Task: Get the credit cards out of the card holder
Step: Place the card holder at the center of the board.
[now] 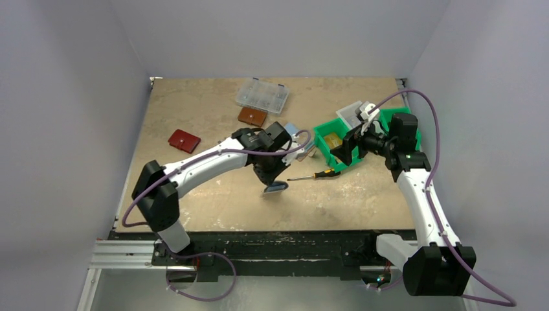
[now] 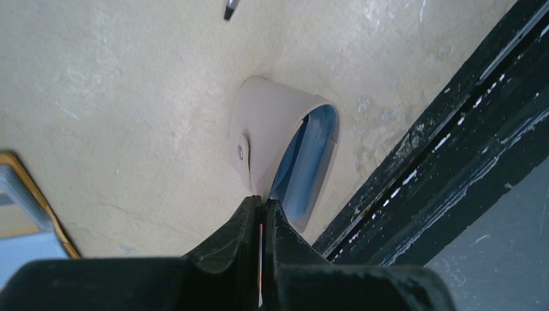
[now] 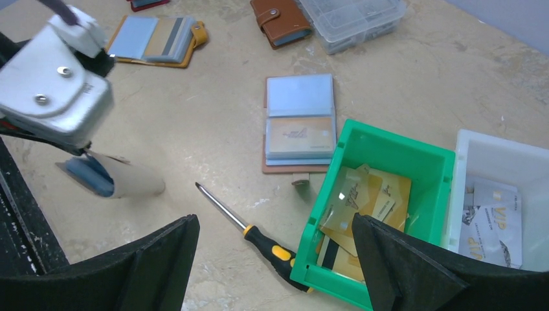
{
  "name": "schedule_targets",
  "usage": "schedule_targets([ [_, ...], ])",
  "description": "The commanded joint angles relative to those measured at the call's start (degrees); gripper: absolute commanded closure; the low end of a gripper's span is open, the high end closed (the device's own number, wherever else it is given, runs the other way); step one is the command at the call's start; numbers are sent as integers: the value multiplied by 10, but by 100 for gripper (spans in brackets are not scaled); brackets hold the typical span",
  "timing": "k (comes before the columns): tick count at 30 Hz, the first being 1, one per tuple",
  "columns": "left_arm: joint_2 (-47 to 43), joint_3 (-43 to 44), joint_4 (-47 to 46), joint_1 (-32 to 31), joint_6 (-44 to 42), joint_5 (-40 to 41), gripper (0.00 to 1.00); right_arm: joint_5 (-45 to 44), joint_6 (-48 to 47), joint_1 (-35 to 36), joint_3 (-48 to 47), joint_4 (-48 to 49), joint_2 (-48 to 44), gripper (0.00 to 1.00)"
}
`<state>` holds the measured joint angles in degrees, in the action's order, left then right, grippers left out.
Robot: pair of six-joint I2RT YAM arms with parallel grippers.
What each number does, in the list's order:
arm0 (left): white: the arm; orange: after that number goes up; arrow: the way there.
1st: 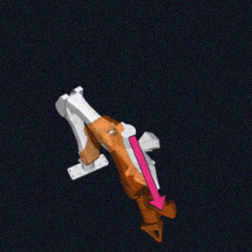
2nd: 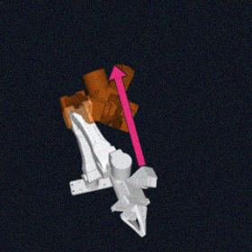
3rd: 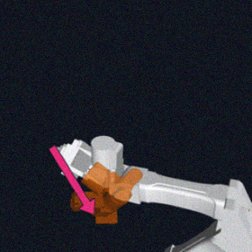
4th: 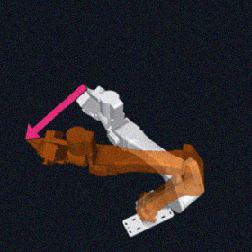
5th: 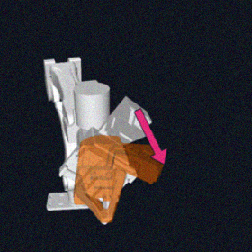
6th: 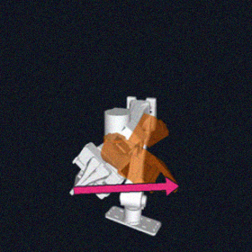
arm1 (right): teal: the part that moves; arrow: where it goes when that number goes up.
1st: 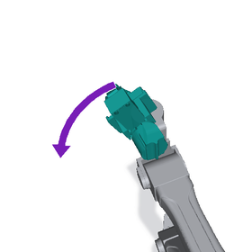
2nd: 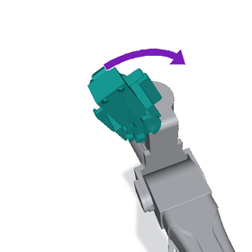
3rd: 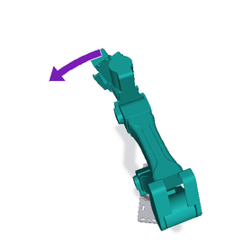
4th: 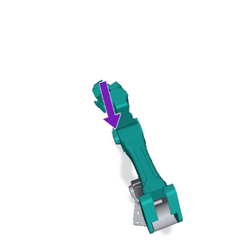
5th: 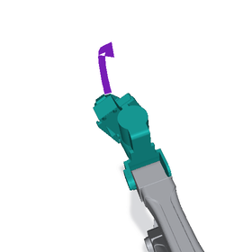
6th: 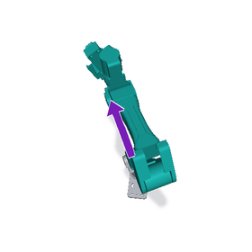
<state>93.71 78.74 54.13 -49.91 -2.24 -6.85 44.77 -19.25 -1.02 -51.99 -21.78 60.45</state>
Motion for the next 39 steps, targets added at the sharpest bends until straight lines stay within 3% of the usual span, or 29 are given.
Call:
schedule_targets([
  [1, 56, 81, -10, 1, -40, -18, 100, 16, -14, 3, -18, -2, -2, 1],
  [9, 192, 177, -8, 1, -55, -32, 100, 21, -20, 3, -21, -10, -7, 1],
  [17, 254, 231, -10, 2, -49, -10, 100, 25, -26, 3, -24, -17, -9, 1],
  [26, 267, 225, -20, 2, -32, -18, 100, 26, -28, 3, -25, -19, -10, 1],
  [39, 190, 111, -74, 16, -2, -12, 100, 26, -29, 3, -24, -20, -8, 1],
])
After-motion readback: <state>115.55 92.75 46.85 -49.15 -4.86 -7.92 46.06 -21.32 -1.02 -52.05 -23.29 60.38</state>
